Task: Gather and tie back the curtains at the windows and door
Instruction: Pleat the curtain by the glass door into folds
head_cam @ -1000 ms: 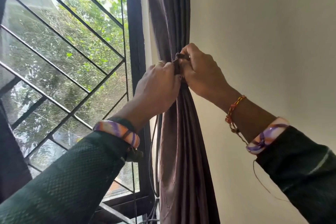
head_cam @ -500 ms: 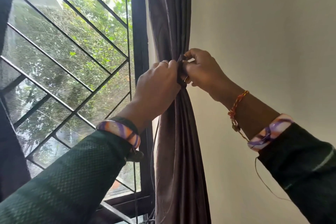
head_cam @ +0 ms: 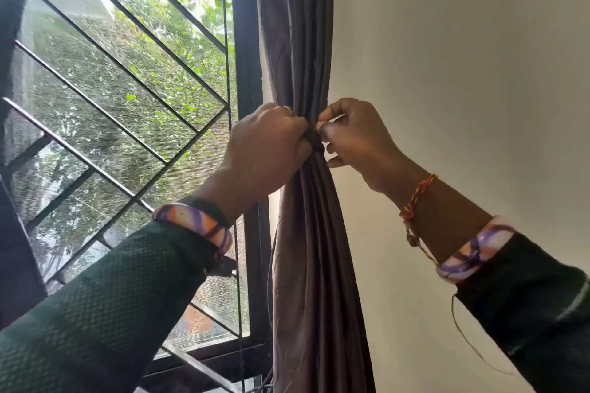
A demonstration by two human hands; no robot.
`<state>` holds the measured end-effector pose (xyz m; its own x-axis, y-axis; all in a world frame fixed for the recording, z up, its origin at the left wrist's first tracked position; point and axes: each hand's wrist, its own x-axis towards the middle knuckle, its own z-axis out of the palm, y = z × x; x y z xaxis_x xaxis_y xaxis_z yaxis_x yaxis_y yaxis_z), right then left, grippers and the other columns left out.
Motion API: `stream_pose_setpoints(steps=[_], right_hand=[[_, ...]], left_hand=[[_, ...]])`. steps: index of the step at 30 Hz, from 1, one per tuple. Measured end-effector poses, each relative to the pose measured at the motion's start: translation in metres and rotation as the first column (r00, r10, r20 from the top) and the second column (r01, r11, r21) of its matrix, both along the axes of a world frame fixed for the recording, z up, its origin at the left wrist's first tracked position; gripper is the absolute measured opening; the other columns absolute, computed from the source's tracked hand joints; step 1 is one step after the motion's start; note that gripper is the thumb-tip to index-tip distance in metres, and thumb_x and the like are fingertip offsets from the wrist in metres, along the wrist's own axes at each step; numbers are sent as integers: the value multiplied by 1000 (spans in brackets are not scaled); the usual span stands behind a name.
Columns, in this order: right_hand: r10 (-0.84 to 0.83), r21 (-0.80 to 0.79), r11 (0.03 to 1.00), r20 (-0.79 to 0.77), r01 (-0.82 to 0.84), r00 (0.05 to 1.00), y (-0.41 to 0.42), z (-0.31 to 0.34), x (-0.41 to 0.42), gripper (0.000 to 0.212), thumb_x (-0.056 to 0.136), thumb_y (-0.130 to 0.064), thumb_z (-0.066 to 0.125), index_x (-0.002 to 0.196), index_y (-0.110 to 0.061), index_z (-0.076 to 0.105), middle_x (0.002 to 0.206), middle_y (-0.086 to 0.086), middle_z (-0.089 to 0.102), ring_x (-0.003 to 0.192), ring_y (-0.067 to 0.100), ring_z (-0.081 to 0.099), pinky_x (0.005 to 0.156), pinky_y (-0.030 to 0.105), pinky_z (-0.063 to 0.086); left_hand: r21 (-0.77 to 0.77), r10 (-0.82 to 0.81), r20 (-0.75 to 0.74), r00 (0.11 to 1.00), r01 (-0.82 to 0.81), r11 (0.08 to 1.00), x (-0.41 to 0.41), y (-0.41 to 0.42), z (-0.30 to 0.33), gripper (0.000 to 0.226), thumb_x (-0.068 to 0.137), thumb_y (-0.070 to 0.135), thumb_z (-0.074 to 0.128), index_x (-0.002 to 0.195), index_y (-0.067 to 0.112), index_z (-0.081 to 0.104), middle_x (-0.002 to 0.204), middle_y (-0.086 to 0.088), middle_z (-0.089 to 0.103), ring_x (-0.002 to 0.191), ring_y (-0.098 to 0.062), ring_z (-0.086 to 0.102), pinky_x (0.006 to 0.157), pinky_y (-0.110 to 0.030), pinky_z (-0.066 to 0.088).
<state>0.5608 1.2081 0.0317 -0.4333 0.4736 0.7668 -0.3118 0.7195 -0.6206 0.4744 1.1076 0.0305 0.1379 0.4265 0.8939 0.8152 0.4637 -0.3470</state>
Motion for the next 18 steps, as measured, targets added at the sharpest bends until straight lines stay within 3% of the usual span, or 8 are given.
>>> stream_pose_setpoints(steps=[3, 7, 11, 13, 16, 18], right_hand=[[96, -35, 995, 56, -94, 994, -6, -17, 0, 7, 89, -3, 56, 86, -10, 55, 72, 6, 55, 54, 14, 56, 45, 28, 53], [65, 54, 996, 62, -69, 996, -9, -32, -3, 9, 79, -7, 71, 84, -7, 63, 80, 12, 67, 74, 26, 69, 66, 40, 60], [-72, 193, 979, 45, 63, 996, -12, -36, -7, 34, 69, -32, 80, 92, -8, 69, 85, 4, 71, 77, 17, 69, 72, 39, 59], [-154, 258, 955, 14, 145, 988, -9, -34, -9, 31, 72, -35, 77, 89, -10, 69, 84, 3, 71, 73, 15, 68, 69, 37, 59], [-267, 379, 889, -27, 257, 963, -2, -30, -10, 22, 79, -31, 72, 89, -12, 71, 84, 3, 71, 69, 11, 64, 64, 22, 55], [-327, 455, 834, -49, 313, 944, 3, -29, -10, 22, 81, -31, 70, 92, -12, 72, 84, 4, 71, 69, 14, 64, 63, 25, 54]], left_hand=[[-43, -98, 349, 932, 120, 992, 0, -5, 10, 38, 69, 38, 42, 79, 16, 71, 75, -8, 64, 76, -26, 58, 63, -31, 46], [6, -166, 750, 640, 244, 970, 6, -9, 17, 19, 78, 23, 57, 69, 12, 68, 61, -2, 54, 62, -15, 48, 55, -24, 36], [44, -213, 842, 496, 330, 943, 6, -9, 17, 17, 81, 17, 54, 67, 8, 59, 65, -4, 47, 61, -15, 40, 55, -24, 34], [73, -233, 862, 450, 343, 936, 6, -8, 16, 19, 83, 16, 53, 66, 9, 57, 67, -4, 48, 62, -15, 41, 55, -24, 37], [197, -339, 887, 314, 408, 892, 3, -6, 15, 24, 85, 14, 52, 62, 8, 53, 62, -5, 46, 58, -15, 41, 54, -24, 40], [275, -406, 884, 233, 443, 853, -2, -5, 12, 23, 85, 13, 55, 63, 6, 55, 60, -6, 46, 56, -14, 43, 54, -23, 43]])
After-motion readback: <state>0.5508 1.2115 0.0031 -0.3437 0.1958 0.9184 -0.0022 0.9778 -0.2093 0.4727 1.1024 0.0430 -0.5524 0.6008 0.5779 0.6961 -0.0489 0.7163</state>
